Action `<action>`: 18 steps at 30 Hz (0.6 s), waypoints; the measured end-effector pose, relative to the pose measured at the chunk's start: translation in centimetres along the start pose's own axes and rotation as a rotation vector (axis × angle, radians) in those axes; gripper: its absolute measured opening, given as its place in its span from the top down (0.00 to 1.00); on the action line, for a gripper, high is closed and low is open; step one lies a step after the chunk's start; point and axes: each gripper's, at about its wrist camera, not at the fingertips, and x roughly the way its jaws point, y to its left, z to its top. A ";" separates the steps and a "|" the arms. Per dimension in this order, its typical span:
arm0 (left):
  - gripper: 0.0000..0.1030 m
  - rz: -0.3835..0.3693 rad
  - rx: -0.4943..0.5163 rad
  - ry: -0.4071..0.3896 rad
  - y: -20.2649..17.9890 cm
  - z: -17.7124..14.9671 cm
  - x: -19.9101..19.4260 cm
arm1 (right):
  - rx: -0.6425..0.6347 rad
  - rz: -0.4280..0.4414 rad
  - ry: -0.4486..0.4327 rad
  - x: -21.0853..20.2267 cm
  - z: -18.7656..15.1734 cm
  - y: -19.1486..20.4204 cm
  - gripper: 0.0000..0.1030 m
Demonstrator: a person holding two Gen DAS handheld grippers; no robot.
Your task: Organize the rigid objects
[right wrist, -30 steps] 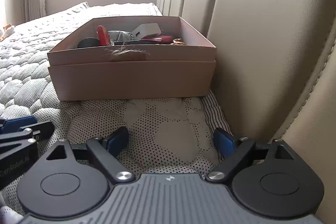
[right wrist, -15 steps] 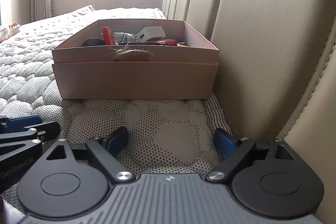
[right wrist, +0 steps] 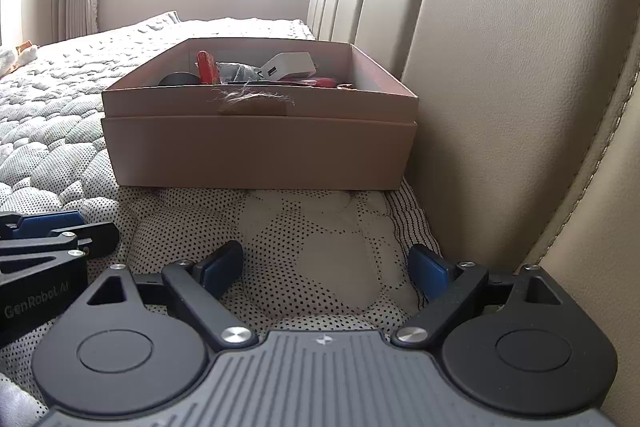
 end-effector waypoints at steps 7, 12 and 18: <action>0.70 -0.003 0.003 0.002 0.1 0.0 -0.1 | 0.000 0.000 0.000 0.0 0.0 0.0 0.12; 0.70 -0.006 -0.001 0.003 0.2 0.0 0.0 | 0.000 0.000 0.000 0.0 0.0 0.0 0.12; 0.70 -0.001 0.005 0.001 0.1 0.0 -0.1 | 0.000 0.000 0.000 0.0 0.0 0.0 0.12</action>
